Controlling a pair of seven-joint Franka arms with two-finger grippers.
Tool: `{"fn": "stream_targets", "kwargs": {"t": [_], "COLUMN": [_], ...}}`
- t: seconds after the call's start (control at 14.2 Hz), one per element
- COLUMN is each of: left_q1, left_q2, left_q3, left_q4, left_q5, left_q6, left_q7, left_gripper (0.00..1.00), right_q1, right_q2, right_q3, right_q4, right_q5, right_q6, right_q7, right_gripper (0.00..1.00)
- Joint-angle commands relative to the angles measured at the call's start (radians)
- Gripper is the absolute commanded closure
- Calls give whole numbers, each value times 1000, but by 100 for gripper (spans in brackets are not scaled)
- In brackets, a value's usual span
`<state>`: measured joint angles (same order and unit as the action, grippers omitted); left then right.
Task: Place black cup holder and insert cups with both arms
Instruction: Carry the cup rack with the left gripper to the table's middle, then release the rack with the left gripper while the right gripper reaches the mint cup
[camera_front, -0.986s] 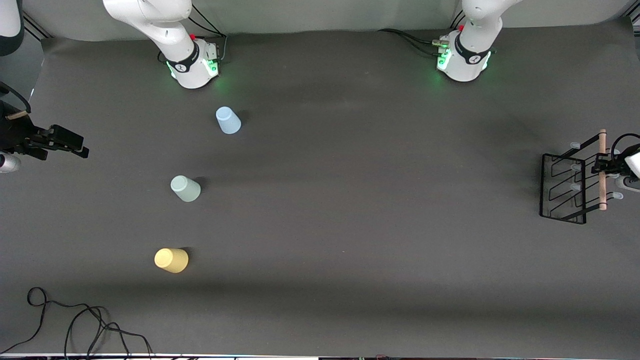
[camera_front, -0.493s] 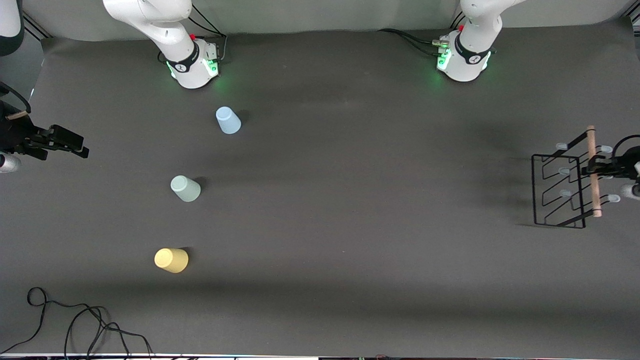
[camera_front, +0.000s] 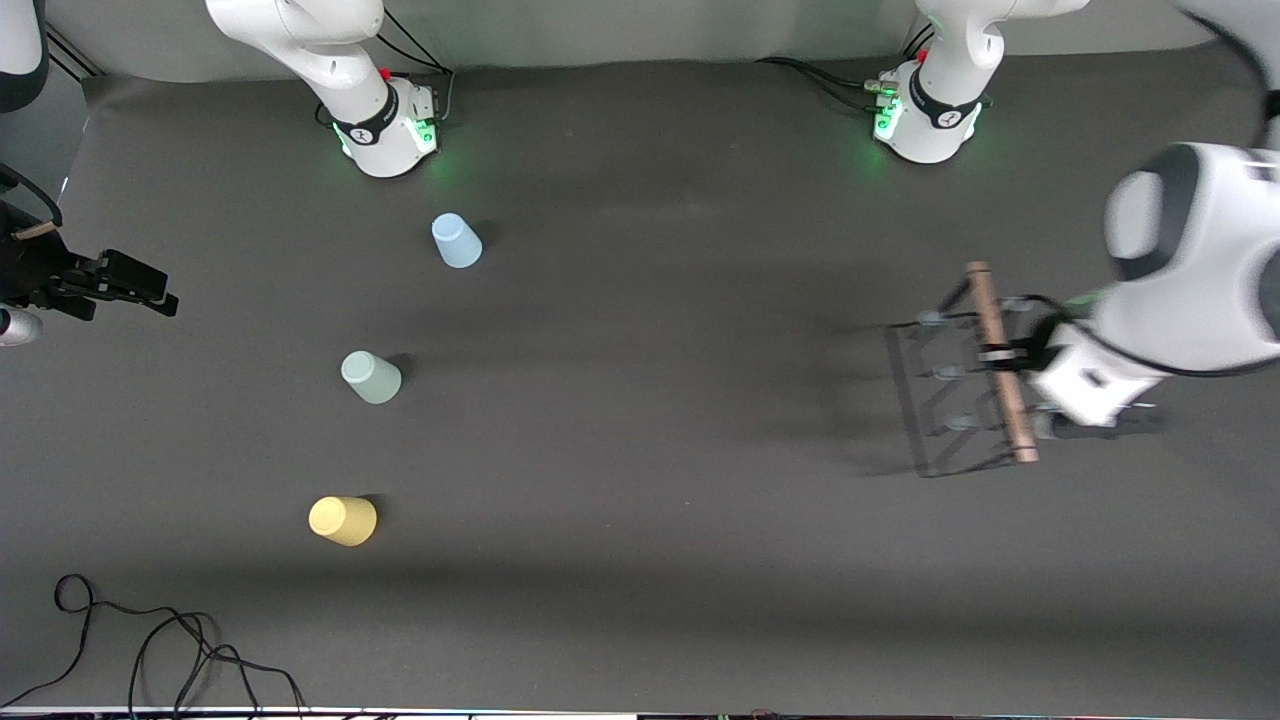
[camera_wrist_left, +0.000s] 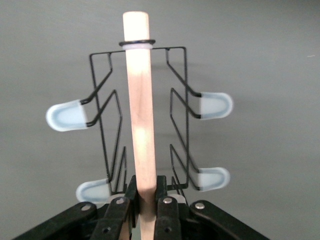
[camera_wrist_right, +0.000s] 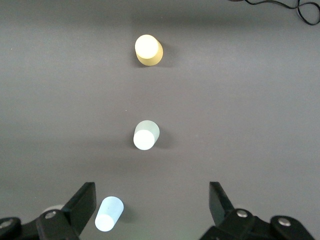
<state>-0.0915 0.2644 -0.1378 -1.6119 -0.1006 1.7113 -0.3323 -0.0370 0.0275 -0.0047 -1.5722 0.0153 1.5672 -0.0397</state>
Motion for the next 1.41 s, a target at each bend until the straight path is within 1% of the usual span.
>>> {"fn": "stream_targets", "kwargs": {"t": [0.0,0.14,0.35,0.49,0.56,0.77,0.85,0.92,0.99,1.06,1.13,1.2,1.34], "left_q1": [-161,-265,-405,-496,-537,-631,-660,-684,-704,-712,-718,-726,-720], "left_q2": [100,159,252,318,341,390,403,415,421,430,435,438,425], "left_q3": [24,23,23,23,24,24,24,27,27,27,27,26,30], "left_q4": [139,205,276,314,325,352,362,362,362,362,360,360,362], "left_q5": [-22,-22,-22,-22,-21,-18,-13,-8,7,21,45,73,78], "left_q6": [-16,11,59,124,154,203,218,238,264,286,301,313,289], "left_q7": [-172,-313,-443,-546,-556,-594,-612,-635,-642,-642,-640,-642,-639], "left_gripper": [100,100,100,100,100,100,100,100,100,96,1,0,0], "right_q1": [6,8,29,55,77,83,83,81,81,81,81,81,81], "right_q2": [-14,-18,-44,-95,-142,-321,-372,-397,-405,-405,-399,-384,-330], "right_q3": [-3,-3,-3,-3,-5,-3,-5,-5,-5,-5,-5,-3,-1], "right_q4": [-11,-29,-83,-188,-266,-529,-592,-620,-624,-626,-628,-629,-631], "right_q5": [0,0,0,0,-3,-6,-11,-11,-11,-12,-14,-17,-23], "right_q6": [-7,-7,7,57,97,229,250,251,245,241,240,241,255], "right_q7": [17,17,17,21,44,55,55,55,55,54,53,53,57], "right_gripper": [0,0,0,0,0,0,0,0,0,0,0,0,0]}}
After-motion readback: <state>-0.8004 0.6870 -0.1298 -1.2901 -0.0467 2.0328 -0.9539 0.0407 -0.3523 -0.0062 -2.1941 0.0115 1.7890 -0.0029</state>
